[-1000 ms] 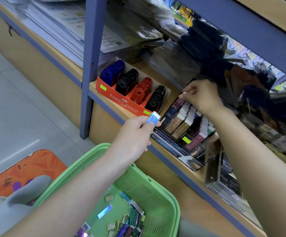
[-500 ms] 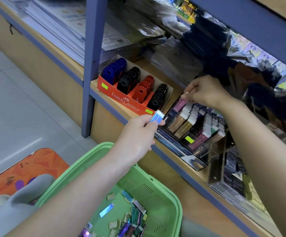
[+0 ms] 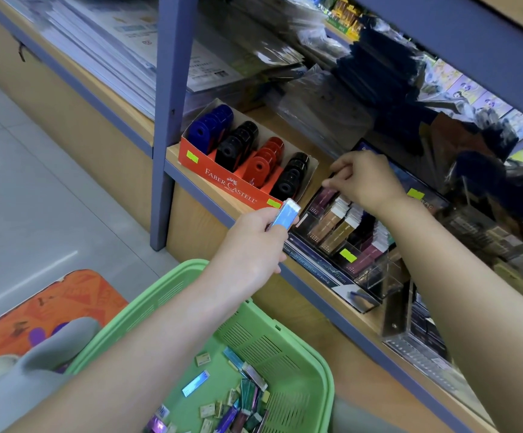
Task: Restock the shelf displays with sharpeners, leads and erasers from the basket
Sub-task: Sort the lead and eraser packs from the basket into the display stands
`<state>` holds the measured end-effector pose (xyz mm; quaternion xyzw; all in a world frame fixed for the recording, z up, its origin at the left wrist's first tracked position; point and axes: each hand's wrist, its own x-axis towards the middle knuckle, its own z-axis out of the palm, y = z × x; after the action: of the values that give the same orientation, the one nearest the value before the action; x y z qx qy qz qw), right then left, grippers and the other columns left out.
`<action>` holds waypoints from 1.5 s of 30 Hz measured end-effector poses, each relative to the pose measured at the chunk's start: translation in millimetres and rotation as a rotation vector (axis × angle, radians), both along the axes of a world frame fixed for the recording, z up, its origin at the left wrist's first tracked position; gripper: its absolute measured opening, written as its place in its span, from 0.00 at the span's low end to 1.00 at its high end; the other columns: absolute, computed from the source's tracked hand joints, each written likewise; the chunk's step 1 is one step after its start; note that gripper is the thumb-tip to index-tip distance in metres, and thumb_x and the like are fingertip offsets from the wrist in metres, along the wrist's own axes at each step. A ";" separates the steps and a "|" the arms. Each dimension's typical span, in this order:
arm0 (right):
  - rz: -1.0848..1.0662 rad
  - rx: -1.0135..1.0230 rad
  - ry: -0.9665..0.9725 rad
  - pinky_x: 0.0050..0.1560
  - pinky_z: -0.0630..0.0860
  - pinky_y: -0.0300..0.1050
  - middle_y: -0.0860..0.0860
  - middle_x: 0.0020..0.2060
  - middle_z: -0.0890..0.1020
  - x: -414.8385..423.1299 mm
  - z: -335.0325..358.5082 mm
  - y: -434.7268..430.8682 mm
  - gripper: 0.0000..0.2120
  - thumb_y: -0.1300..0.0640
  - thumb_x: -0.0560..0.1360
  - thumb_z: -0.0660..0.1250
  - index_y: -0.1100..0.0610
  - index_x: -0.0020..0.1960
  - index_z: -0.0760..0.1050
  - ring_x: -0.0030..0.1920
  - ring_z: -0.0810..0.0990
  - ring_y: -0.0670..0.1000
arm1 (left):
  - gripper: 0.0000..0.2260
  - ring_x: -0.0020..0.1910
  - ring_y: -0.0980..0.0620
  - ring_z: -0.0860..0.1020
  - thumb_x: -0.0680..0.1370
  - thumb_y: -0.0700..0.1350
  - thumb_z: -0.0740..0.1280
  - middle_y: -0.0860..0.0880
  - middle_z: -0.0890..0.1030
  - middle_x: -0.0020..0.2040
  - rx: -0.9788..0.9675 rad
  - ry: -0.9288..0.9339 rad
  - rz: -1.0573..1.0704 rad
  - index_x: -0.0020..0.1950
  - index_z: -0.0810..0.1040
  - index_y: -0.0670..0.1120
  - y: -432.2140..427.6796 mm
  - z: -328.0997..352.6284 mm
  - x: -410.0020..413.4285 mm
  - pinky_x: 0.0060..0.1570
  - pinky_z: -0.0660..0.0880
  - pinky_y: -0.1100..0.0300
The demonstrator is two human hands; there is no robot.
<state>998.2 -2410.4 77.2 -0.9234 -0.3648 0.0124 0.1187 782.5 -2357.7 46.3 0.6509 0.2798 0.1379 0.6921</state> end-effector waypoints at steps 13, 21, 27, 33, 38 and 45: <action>0.242 0.253 0.440 0.48 0.78 0.43 0.45 0.41 0.82 -120.8 5.4 -64.4 0.07 0.58 0.77 0.66 0.51 0.53 0.79 0.42 0.80 0.44 | 0.05 0.30 0.60 0.77 0.76 0.39 0.69 0.49 0.81 0.38 0.101 -0.137 0.005 0.48 0.78 0.49 -0.7 -5.8 -7.0 0.37 0.74 0.70; 0.069 0.433 0.724 0.47 0.81 0.43 0.53 0.41 0.83 -141.5 -6.9 -94.1 0.03 0.62 0.76 0.68 0.57 0.49 0.77 0.40 0.82 0.47 | 0.06 0.34 0.56 0.78 0.75 0.38 0.68 0.51 0.80 0.39 0.186 -0.276 0.035 0.47 0.75 0.48 -24.3 -4.2 -5.1 0.36 0.75 0.65; -0.078 0.696 0.636 0.38 0.77 0.32 0.50 0.36 0.82 -119.9 15.5 -116.7 0.04 0.62 0.74 0.69 0.59 0.48 0.79 0.35 0.79 0.44 | 0.04 0.47 0.62 0.74 0.79 0.42 0.64 0.57 0.77 0.48 0.466 -0.246 0.006 0.50 0.74 0.51 -29.2 -9.4 0.5 0.46 0.70 0.73; -0.201 0.730 0.310 0.44 0.78 0.36 0.49 0.40 0.83 -69.9 18.7 -126.1 0.04 0.59 0.77 0.67 0.50 0.47 0.78 0.40 0.83 0.43 | 0.16 0.62 0.60 0.67 0.81 0.47 0.59 0.56 0.67 0.65 0.818 -0.060 -0.173 0.70 0.67 0.50 -18.2 -16.1 29.9 0.58 0.62 0.70; -0.239 0.717 0.187 0.43 0.79 0.35 0.48 0.40 0.81 -34.1 14.2 -126.0 0.03 0.59 0.78 0.66 0.55 0.50 0.77 0.40 0.82 0.44 | 0.25 0.73 0.53 0.58 0.81 0.47 0.58 0.50 0.60 0.75 0.978 0.041 -0.288 0.77 0.56 0.47 -18.5 -23.1 47.7 0.70 0.54 0.61; -0.190 0.706 0.095 0.49 0.79 0.52 0.45 0.37 0.79 -16.3 13.5 -114.1 0.05 0.56 0.79 0.63 0.48 0.46 0.75 0.40 0.82 0.52 | 0.24 0.74 0.54 0.57 0.81 0.44 0.59 0.51 0.60 0.74 1.034 -0.001 -0.260 0.76 0.57 0.47 -14.9 -36.9 54.4 0.68 0.50 0.65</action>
<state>981.9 -2524.5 90.7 -0.8539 -0.2532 -0.0825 0.4472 836.9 -2372.6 9.4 0.9364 0.0920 0.1711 0.2923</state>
